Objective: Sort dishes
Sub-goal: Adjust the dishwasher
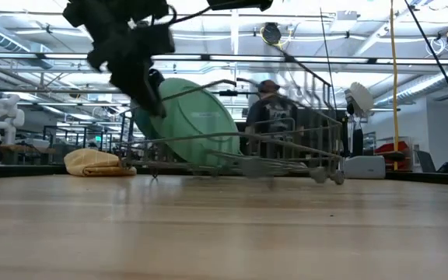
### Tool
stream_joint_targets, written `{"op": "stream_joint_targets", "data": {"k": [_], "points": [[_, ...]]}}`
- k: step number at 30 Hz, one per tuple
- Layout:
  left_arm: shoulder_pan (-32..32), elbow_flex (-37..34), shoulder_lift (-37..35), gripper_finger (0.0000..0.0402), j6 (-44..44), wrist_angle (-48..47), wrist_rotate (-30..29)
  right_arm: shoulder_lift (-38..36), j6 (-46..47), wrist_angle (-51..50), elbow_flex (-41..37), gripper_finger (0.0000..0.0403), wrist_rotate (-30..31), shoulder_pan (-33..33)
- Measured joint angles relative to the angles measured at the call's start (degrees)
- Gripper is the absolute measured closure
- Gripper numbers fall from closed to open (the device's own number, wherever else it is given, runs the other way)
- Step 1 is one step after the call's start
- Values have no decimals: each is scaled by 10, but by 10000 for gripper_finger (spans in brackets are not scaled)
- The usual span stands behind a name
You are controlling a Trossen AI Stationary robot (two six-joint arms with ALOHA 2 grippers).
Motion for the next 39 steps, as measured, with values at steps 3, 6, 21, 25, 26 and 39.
{"op": "stream_joint_targets", "data": {"k": [3,6,21,25,26,39], "points": [[-17,1,6,220,-53,64,37,0,0,0,0,284,0,0],[-32,1,18,220,-79,103,38,0,0,1,0,284,0,0],[-60,84,3,220,-20,-10,-14,-5,132,-46,0,284,-4,7],[-60,109,-10,220,-7,-96,-49,-5,180,-117,0,282,-41,13],[-60,110,-11,220,-5,-115,-55,-5,193,-131,0,281,-52,15],[-27,109,-5,220,52,-222,-110,3,256,-184,0,277,-104,50]]}}
